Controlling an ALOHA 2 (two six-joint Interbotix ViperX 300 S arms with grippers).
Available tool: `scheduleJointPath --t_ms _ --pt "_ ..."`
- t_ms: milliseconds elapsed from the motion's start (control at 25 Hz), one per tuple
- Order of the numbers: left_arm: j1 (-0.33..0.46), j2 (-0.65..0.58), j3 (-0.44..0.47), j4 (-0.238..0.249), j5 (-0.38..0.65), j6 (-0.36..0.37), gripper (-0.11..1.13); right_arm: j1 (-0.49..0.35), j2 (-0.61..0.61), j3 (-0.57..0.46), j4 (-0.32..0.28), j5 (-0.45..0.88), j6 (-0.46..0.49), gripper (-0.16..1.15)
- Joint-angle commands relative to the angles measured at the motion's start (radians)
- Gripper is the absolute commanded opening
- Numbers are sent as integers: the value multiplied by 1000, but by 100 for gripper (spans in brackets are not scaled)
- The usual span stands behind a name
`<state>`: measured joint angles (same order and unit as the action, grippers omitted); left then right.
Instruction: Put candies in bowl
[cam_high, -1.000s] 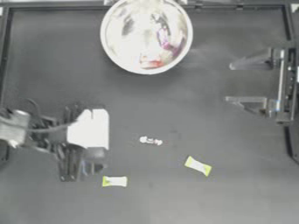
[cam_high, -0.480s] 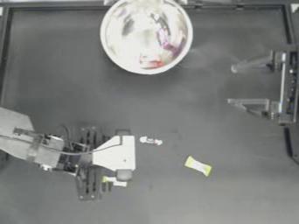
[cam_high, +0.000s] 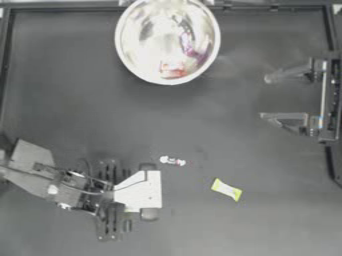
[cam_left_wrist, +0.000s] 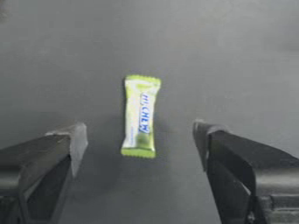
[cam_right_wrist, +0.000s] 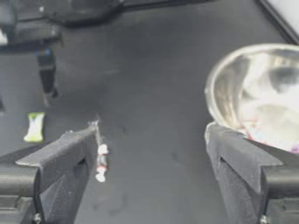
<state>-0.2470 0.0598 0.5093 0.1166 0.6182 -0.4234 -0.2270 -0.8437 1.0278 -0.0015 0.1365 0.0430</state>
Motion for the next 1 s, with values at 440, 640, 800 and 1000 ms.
scheduleJointPath --t_ms 440,640,800,1000 --pt "-2 67 -35 -26 -6 6 102 9 3 -3 14 -31 2 101" --pt "-2 86 -46 -23 -6 6 102 12 2 -3 18 -38 2 101" --pt "-2 101 -58 -15 -6 8 102 12 3 -3 20 -41 2 101" --pt "-2 114 -58 -12 -6 8 102 14 3 -5 20 -44 2 101"
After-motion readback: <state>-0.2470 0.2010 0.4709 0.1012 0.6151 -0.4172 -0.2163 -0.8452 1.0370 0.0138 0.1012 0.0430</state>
